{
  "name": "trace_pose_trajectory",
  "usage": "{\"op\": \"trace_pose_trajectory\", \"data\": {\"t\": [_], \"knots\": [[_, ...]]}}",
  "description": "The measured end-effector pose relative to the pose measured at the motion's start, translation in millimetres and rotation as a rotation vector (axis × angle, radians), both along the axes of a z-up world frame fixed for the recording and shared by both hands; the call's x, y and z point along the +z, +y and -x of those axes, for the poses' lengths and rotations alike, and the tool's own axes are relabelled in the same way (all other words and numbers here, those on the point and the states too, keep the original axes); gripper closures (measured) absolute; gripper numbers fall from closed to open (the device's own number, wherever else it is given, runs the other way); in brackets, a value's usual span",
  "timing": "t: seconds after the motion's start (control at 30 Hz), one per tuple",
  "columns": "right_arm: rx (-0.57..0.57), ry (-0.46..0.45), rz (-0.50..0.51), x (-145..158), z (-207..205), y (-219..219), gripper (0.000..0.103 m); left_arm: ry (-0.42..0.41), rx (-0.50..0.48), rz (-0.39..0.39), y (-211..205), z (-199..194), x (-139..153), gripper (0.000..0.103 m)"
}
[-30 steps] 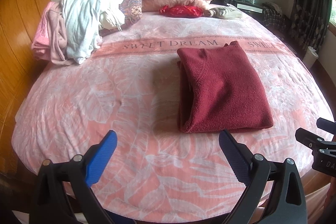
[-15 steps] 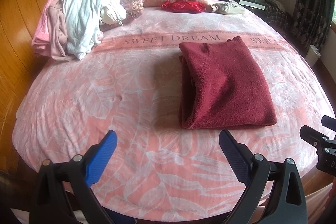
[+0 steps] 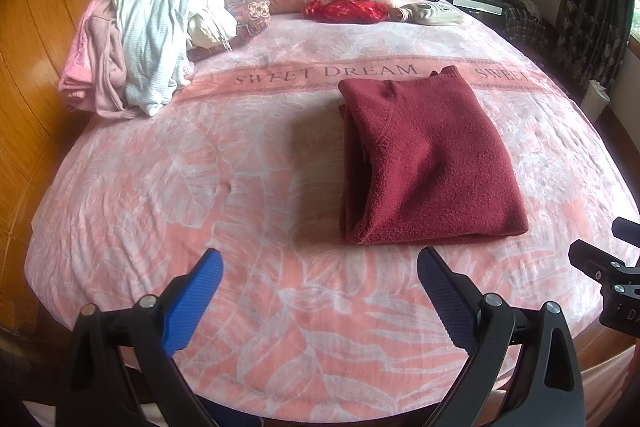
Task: Fold small clothes
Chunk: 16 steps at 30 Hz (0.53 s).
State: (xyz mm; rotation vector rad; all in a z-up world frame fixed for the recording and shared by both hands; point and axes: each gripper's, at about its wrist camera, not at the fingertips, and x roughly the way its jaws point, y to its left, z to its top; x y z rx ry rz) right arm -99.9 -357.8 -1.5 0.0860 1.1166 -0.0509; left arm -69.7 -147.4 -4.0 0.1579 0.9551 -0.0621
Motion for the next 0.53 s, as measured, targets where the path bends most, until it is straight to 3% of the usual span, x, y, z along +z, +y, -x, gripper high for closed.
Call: {"op": "trace_pose_trajectory", "data": {"t": [0.53], "knots": [[-0.009, 0.005, -0.002, -3.0, 1.6, -2.5, 0.013, 0.006, -0.008, 0.004, -0.6, -0.6, -1.3, 0.005]]}}
